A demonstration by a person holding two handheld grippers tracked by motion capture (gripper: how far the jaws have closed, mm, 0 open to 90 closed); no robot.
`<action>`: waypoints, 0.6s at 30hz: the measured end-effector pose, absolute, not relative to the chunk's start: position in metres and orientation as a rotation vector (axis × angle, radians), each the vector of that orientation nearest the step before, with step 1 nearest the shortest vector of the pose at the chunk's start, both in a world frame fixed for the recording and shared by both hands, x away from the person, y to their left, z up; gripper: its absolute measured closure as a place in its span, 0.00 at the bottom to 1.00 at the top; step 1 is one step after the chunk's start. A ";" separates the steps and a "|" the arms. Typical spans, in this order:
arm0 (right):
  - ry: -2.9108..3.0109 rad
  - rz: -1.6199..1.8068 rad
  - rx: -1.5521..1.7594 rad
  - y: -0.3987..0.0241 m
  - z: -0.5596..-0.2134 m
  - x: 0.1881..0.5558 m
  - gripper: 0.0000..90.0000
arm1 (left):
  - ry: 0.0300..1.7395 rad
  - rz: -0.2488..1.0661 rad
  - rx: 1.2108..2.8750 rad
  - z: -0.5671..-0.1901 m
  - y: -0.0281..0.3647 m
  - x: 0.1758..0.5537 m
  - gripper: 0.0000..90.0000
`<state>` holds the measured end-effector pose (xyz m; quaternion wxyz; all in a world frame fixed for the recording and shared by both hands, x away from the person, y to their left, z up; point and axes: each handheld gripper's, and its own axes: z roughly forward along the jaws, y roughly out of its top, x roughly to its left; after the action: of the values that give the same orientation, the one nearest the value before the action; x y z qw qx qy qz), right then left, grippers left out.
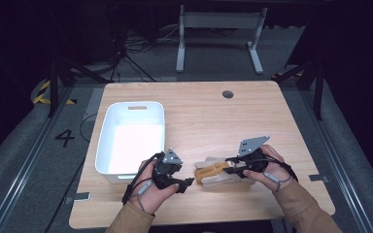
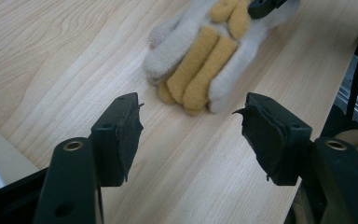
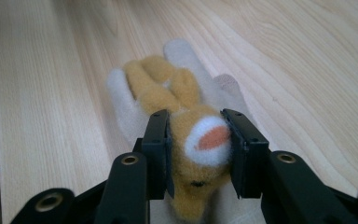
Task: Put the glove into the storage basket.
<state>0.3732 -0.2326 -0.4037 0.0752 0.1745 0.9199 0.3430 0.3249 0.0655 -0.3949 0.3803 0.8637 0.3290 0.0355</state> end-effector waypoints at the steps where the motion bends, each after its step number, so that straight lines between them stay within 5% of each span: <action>1: 2.766 1.003 0.518 -0.232 -0.406 0.373 0.70 | 0.834 0.090 2.206 -0.395 0.064 0.326 0.42; 10: 2.756 0.924 0.485 -0.234 -0.413 0.372 0.64 | 0.819 0.083 2.216 -0.395 0.059 0.327 0.42; 18: 2.718 0.921 0.474 -0.235 -0.418 0.370 0.46 | 0.803 0.074 2.227 -0.396 0.054 0.330 0.42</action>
<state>0.3699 -0.2354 -0.4177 0.1163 0.1617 0.9281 0.3146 0.3298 0.0535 -0.3965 0.3772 0.8708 0.3141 0.0291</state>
